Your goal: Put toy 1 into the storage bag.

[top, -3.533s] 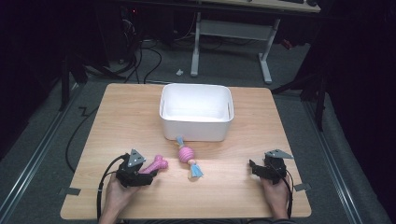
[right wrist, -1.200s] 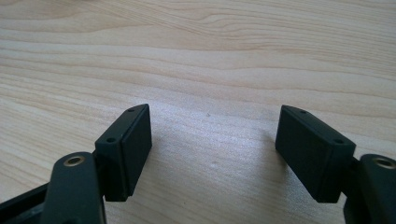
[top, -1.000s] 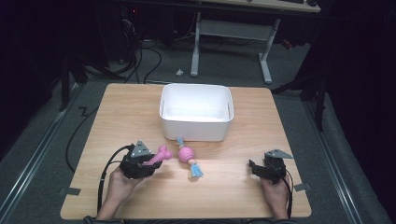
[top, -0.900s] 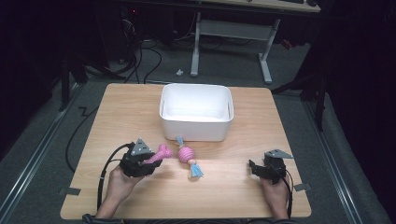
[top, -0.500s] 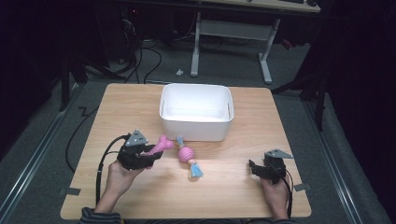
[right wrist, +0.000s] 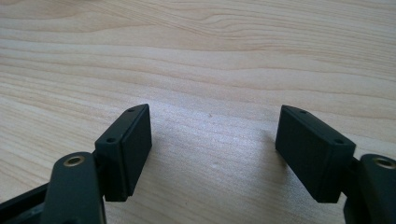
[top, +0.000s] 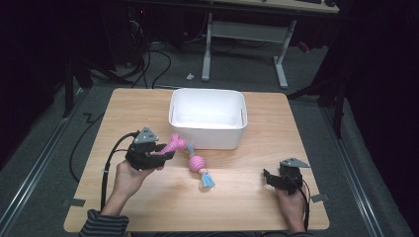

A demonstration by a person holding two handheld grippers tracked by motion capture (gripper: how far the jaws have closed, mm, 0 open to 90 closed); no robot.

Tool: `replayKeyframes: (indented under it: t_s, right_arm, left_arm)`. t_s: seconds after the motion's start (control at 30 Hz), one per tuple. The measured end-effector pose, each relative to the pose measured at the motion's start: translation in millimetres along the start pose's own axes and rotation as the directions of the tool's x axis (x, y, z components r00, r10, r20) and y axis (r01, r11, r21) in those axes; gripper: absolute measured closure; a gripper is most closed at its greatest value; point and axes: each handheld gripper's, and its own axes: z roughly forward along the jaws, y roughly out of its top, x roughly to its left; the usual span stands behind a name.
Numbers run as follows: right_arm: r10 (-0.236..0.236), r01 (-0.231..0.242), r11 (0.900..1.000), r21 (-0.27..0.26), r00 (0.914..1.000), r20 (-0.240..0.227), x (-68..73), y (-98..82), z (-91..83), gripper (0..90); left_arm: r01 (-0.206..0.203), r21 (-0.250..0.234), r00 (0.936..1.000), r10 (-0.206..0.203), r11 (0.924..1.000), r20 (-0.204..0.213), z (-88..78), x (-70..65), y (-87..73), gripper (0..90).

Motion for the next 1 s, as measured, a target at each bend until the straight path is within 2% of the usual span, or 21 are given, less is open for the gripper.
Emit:
replayKeyframes:
  t_s: [0.07, 0.1, 0.23, 0.27, 0.3, 0.47, 0.63, 0.73, 0.83, 1.0]
  right_arm:
    - [-0.001, 0.001, 1.000, 0.000, 1.0000, -0.001, 0.0, 0.0, 0.0, 27.2]
    - [-0.002, 0.002, 1.000, 0.000, 1.0000, -0.002, 0.1, 0.0, 0.0, 27.1]
    - [-0.002, 0.002, 1.000, 0.000, 1.0000, -0.002, 0.2, 0.0, 0.0, 27.1]
    - [-0.002, 0.002, 1.000, 0.000, 1.0000, -0.002, 0.1, 0.0, 0.0, 27.1]
    - [-0.002, 0.002, 1.000, 0.000, 1.0000, -0.002, 0.1, 0.0, 0.0, 27.1]
    - [-0.002, 0.002, 1.000, 0.000, 1.0000, -0.002, 0.1, 0.0, 0.0, 27.1]
    - [-0.002, 0.002, 1.000, 0.000, 1.0000, -0.002, 0.1, 0.0, 0.0, 27.1]
    - [-0.002, 0.002, 1.000, 0.000, 1.0000, -0.002, 0.1, 0.0, 0.0, 27.1]
    - [-0.002, 0.002, 1.000, 0.000, 1.0000, -0.002, 0.1, 0.0, 0.0, 27.1]
    - [-0.002, 0.002, 1.000, 0.000, 1.0000, -0.002, 0.1, 0.0, 0.0, 27.1]
  left_arm:
    - [-0.006, -0.001, 1.0000, 0.006, 1.0000, 0.004, -0.8, 0.4, 3.9, 59.6]
    - [-0.016, -0.015, 0.9999, 0.016, 0.9998, -0.003, -2.0, -0.6, 12.3, 59.7]
    - [-0.028, -0.035, 0.9996, 0.028, 0.9990, 0.006, -5.4, -2.1, 24.8, 59.7]
    - [-0.038, -0.038, 0.9993, 0.038, 0.9986, 0.004, -6.7, -1.5, 32.7, 59.7]
    - [-0.038, -0.038, 0.9993, 0.038, 0.9986, 0.004, -6.7, -1.5, 32.7, 59.7]
    - [-0.023, -0.054, 0.9997, 0.023, 0.9983, 0.005, -6.2, 6.6, 52.8, 59.7]
    - [-0.032, -0.074, 0.9995, 0.032, 0.9968, -0.008, -7.2, 8.2, 67.2, 59.7]
    - [-0.042, -0.072, 0.9991, 0.042, 0.9965, -0.007, -2.5, 10.0, 78.1, 59.7]
    - [-0.049, -0.057, 0.9988, 0.049, 0.9972, -0.010, 11.8, 13.5, 90.1, 59.6]
    - [-0.050, -0.045, 0.9986, 0.049, 0.9977, -0.020, 27.9, 17.2, 100.8, 59.5]
